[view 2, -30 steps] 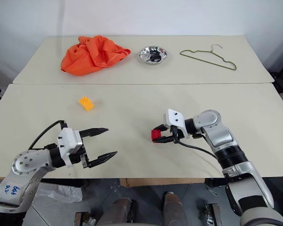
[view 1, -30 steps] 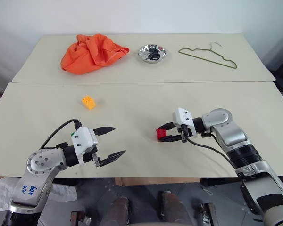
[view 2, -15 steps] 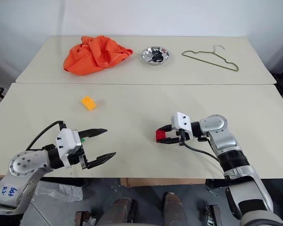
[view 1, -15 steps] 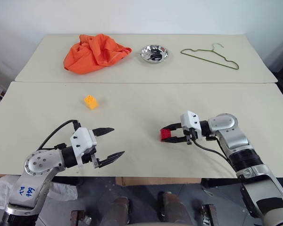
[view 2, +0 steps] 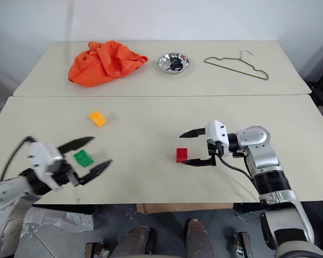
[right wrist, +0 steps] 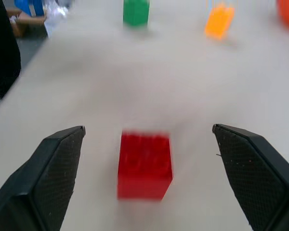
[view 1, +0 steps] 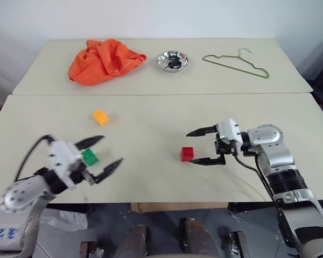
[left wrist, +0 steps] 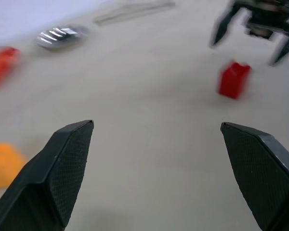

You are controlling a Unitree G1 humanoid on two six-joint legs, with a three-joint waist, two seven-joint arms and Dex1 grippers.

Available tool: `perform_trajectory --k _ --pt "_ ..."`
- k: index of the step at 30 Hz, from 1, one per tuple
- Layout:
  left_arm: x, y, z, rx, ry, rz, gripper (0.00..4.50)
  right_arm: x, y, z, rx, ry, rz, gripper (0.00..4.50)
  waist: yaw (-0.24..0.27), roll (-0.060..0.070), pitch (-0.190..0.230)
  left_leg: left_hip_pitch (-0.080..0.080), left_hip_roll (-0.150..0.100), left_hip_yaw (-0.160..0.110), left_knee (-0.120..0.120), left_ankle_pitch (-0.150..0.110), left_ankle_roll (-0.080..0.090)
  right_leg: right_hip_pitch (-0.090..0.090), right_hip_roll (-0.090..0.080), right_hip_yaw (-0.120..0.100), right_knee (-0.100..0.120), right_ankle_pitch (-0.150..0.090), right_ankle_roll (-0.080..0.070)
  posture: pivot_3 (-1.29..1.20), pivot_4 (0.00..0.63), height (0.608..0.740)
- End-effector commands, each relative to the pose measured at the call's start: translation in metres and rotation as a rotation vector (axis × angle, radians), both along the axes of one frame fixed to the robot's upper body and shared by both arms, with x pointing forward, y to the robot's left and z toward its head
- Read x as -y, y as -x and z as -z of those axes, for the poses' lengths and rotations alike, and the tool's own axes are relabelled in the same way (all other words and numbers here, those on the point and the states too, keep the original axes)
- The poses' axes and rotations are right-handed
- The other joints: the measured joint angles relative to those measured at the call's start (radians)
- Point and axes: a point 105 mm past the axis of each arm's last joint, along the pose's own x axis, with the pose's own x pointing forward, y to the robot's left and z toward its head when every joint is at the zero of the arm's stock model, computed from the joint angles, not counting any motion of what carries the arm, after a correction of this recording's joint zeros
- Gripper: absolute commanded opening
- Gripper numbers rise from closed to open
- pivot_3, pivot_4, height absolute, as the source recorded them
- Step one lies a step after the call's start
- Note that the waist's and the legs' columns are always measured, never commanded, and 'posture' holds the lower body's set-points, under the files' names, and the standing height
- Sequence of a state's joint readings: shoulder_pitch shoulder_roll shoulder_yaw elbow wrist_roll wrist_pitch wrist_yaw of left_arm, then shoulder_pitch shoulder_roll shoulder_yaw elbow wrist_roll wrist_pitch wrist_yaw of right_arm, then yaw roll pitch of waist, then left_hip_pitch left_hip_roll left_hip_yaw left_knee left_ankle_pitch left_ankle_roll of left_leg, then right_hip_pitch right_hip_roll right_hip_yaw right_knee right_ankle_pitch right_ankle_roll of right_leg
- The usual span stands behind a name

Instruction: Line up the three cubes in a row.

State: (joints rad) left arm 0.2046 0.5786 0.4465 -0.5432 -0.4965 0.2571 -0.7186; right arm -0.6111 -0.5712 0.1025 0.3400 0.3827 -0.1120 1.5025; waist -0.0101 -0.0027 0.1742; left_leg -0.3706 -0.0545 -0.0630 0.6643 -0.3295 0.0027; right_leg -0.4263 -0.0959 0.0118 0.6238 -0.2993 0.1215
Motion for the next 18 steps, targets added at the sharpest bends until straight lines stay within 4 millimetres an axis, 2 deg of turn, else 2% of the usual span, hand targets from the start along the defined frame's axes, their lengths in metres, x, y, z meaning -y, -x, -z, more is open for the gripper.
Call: perform_trajectory --k 1,3,7,8,10,12,14,16,18 --pt "-0.055 0.018 -0.007 0.061 0.068 -0.206 4.50 0.001 0.022 -0.021 0.065 -0.165 -0.112 4.48 0.001 0.000 0.000 0.000 0.000 0.000 0.000 0.000 0.000 0.000 0.000 0.000 -0.001 0.000 0.000 0.00 0.150 0.740" --pt "-0.091 0.033 0.005 0.024 0.098 -0.331 4.50 -0.003 0.031 -0.018 0.028 -0.201 -0.132 4.48 0.004 0.000 0.000 0.000 0.000 0.000 0.000 0.000 0.000 0.000 0.000 -0.001 -0.001 0.000 0.000 0.00 0.150 0.740" --pt "-0.140 0.060 0.023 -0.041 0.119 -0.510 4.50 -0.013 0.047 -0.015 -0.049 -0.234 -0.192 4.48 0.008 0.000 0.000 0.000 0.000 0.000 0.000 -0.001 0.000 0.001 0.000 -0.001 -0.001 0.000 0.000 0.00 0.150 0.740" --pt "-0.148 0.065 0.026 -0.049 0.119 -0.538 4.50 -0.015 0.049 -0.015 -0.046 -0.239 -0.198 4.48 0.008 0.000 0.000 0.000 0.000 0.000 0.000 -0.001 0.001 0.001 0.000 -0.001 -0.001 0.000 0.000 0.00 0.150 0.740" --pt "-0.159 0.075 0.035 -0.079 0.128 -0.588 4.50 -0.018 0.053 -0.013 -0.040 -0.245 -0.210 4.48 0.008 0.000 0.000 0.000 0.000 -0.001 0.000 -0.001 0.001 0.002 -0.001 0.000 -0.002 0.000 0.000 0.00 0.150 0.740" --pt "-0.171 0.088 0.054 -0.151 0.137 -0.633 4.50 -0.021 0.060 -0.007 -0.048 -0.227 -0.236 4.48 0.010 0.000 0.000 0.000 0.000 -0.001 0.000 -0.001 0.001 0.002 -0.001 0.000 -0.002 0.000 0.000 0.00 0.150 0.740" --pt "-0.176 0.090 0.065 -0.183 0.134 -0.644 4.50 -0.023 0.064 -0.003 -0.035 -0.204 -0.247 4.48 0.009 -0.001 0.000 0.000 0.000 -0.002 0.000 -0.003 0.002 0.003 -0.001 0.000 -0.003 0.000 -0.001 0.00 0.150 0.740" --pt "-0.176 0.080 0.068 -0.188 0.131 -0.621 4.50 -0.026 0.069 -0.004 -0.013 -0.229 -0.254 4.48 0.010 -0.001 0.000 0.000 0.000 -0.002 0.000 -0.003 0.002 0.003 -0.001 0.000 -0.003 -0.001 -0.001 0.00 0.150 0.740" --pt "-0.162 0.062 0.062 -0.174 0.110 -0.527 4.50 -0.023 0.069 -0.006 0.026 -0.234 -0.243 4.48 0.012 -0.002 -0.001 0.000 0.000 -0.003 0.000 -0.003 0.002 0.003 -0.001 0.000 -0.003 -0.001 -0.001 0.00 0.150 0.740"
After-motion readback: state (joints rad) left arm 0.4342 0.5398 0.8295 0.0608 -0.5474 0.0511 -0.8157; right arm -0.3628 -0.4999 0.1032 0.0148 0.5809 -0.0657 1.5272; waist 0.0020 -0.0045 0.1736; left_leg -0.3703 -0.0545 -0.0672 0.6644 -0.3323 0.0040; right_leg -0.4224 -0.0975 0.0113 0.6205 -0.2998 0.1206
